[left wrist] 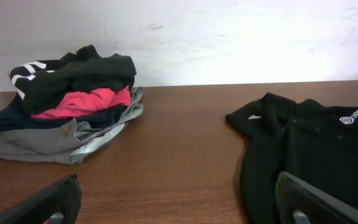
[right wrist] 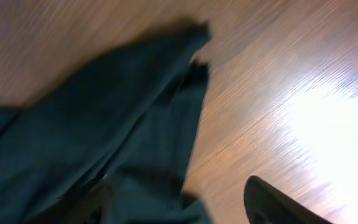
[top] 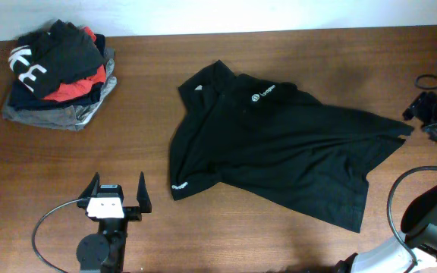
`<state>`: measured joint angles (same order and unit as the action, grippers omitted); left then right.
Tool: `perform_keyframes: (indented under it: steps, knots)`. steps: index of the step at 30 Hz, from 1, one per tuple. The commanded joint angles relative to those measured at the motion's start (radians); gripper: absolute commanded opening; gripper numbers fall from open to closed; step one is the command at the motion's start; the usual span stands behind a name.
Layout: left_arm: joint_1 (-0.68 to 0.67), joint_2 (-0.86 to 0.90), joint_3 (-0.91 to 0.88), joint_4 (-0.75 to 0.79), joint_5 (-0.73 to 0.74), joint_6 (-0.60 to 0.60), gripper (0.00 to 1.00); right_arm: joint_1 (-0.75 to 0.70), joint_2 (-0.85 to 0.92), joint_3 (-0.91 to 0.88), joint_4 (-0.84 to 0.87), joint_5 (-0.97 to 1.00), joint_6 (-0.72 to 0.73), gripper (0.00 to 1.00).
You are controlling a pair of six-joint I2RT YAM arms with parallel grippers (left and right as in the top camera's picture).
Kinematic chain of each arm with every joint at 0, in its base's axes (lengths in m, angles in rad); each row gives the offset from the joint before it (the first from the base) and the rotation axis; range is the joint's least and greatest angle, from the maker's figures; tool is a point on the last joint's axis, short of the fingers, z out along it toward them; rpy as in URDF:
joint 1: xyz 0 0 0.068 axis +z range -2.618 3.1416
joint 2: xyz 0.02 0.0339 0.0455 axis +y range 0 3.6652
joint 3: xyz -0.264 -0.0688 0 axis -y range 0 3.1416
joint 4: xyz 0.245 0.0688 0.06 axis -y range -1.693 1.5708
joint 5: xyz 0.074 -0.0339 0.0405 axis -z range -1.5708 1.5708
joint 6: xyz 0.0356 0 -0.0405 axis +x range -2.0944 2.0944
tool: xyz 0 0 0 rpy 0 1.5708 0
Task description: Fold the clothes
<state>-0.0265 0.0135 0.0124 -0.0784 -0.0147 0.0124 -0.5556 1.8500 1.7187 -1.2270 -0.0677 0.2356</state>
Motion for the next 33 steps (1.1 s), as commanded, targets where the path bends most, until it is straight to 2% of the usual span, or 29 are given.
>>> perform_keyframes:
  steps: [1,9,14,15,17,23,27,33]
  knots:
    - [0.004,-0.007,-0.004,-0.005,0.011,0.019,0.99,0.0,-0.076,0.017,-0.034,-0.113,0.01,0.7]
    - [0.004,-0.007,-0.004,-0.005,0.011,0.019,0.99,0.0,-0.326,-0.01,-0.183,-0.138,0.035,0.72]
    - [0.004,-0.007,-0.004,-0.005,0.011,0.019,0.99,0.0,-0.485,-0.123,-0.247,-0.138,0.051,0.8]
    - [0.004,-0.007,-0.004,-0.005,0.011,0.019,0.99,0.0,-0.52,-0.165,-0.242,-0.139,0.051,0.87]
    - [0.004,-0.007,-0.004,-0.005,0.011,0.019,0.99,0.0,-0.598,-0.278,-0.213,-0.139,0.056,0.99]
    - [0.004,-0.007,-0.004,-0.005,0.011,0.019,0.99,0.0,-0.747,-0.621,-0.066,-0.216,0.062,0.99]
    - [0.004,-0.007,-0.004,-0.005,0.011,0.019,0.99,0.0,-0.742,-0.792,-0.016,-0.258,0.062,0.99]
    - [0.004,-0.007,-0.004,-0.005,0.011,0.019,0.99,0.0,-0.695,-0.993,0.159,-0.257,0.108,0.98]
